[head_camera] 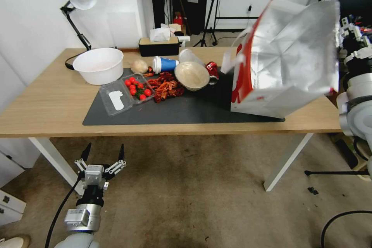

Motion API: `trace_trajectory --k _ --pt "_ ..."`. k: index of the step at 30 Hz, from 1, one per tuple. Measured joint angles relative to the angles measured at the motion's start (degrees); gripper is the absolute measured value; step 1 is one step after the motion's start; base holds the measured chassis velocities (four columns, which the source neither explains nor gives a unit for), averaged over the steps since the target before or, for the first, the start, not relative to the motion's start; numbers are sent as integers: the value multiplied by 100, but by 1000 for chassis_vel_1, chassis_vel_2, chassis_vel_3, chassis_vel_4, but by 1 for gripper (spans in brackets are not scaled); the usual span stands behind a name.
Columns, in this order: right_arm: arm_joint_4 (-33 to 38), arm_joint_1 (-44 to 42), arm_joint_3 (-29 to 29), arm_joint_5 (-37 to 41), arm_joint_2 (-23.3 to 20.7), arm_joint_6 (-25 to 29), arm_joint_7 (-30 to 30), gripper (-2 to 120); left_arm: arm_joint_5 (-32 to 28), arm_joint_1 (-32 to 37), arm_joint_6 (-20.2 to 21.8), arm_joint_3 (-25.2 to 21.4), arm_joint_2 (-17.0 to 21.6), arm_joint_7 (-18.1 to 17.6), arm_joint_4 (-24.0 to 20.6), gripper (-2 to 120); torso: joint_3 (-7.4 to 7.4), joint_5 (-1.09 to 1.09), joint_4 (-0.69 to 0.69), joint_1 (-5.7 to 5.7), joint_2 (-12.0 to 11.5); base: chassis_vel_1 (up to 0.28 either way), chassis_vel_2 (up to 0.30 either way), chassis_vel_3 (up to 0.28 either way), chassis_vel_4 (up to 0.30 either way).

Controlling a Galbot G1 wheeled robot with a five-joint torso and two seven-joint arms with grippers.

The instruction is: Pick up the food delivery bag from the floor and place it on the table.

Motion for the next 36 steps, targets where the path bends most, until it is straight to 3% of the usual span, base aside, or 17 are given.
trace_trajectory --k 8,12,31,36 --pt "69 -54 21 -26 -7 6 -198 90 -86 -5 11 26 13 -52 0 100 0 0 0 0 0 0 0 0 0" --pt "167 -159 65 -142 42 7 -275 99 -165 -18 -2 29 27 -53 -2 100 0 0 0 0 0 0 0 0 0" --pt "1081 -1287 839 -864 576 77 -1236 100 -184 -46 -55 27 42 -44 27 100 -1 0 0 0 0 0 0 0 0" --pt "1323 -1849 1090 -1273 911 187 -2068 100 -173 -32 -112 27 41 -42 42 100 -1 -1 -1 0 0 0 0 0 0"
